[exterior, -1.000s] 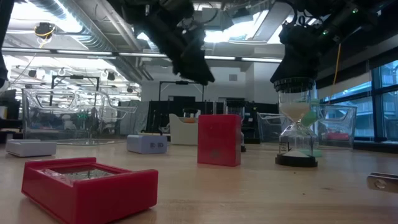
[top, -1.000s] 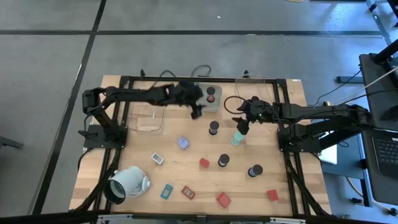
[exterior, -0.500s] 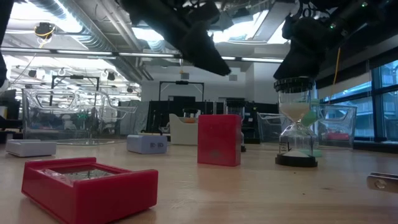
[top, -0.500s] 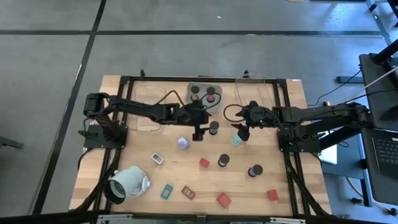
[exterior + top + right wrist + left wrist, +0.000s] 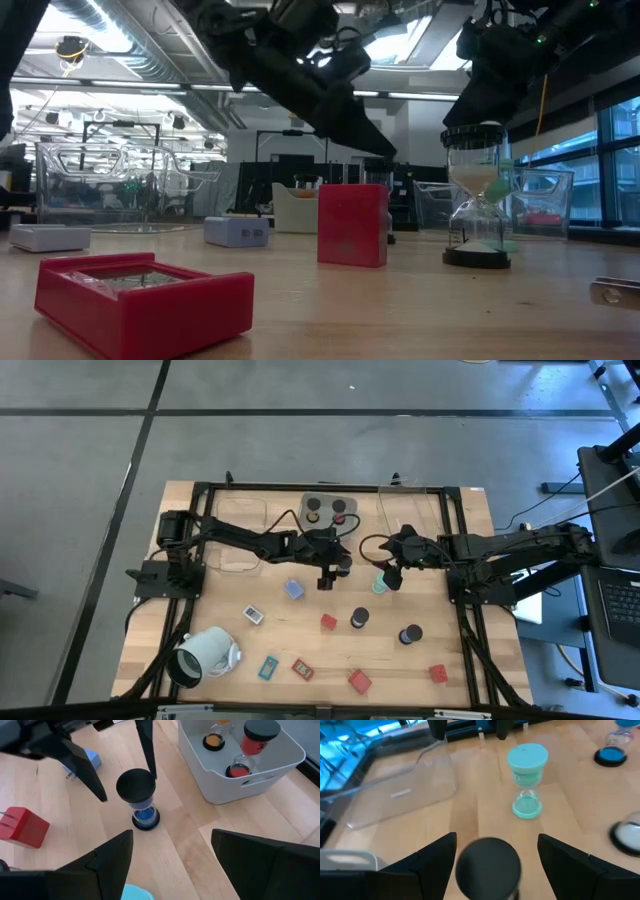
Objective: Pick & Place Office items
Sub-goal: Put the left blue hourglass timer into the gray bin
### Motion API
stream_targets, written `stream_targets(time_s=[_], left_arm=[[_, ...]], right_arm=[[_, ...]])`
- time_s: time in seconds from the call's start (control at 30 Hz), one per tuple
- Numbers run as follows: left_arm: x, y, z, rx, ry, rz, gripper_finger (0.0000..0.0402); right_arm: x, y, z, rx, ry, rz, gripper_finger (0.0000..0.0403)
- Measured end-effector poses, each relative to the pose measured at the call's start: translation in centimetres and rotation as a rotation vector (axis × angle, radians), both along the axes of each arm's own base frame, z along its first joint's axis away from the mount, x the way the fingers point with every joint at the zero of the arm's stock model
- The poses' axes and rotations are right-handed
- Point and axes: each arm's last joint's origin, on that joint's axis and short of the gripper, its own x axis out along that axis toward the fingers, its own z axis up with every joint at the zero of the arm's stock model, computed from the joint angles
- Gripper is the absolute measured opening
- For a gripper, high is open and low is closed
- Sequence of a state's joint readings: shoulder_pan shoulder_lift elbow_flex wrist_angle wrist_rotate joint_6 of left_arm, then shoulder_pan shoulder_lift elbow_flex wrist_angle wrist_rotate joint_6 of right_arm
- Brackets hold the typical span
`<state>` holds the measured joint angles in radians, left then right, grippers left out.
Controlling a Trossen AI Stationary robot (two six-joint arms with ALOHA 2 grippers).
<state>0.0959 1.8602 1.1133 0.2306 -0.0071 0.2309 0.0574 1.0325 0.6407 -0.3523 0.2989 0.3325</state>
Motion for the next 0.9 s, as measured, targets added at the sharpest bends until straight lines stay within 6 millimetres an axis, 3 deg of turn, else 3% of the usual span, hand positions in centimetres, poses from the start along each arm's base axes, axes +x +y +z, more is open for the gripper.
stream_targets(time_s=[0.3, 0.9], left_arm=[[0.3, 0.7, -0.6, 0.023, -0.011, 0.022, 0.0273], [-0.2, 1.6, -1.6, -0.088, 0.077, 0.032, 0.0272]], right_arm=[[0.0, 0.0, 0.0, 0.000, 0.003, 0.000, 0.0272], [0.0, 0.0, 0.0, 0.000, 0.002, 0.000, 0.0272]])
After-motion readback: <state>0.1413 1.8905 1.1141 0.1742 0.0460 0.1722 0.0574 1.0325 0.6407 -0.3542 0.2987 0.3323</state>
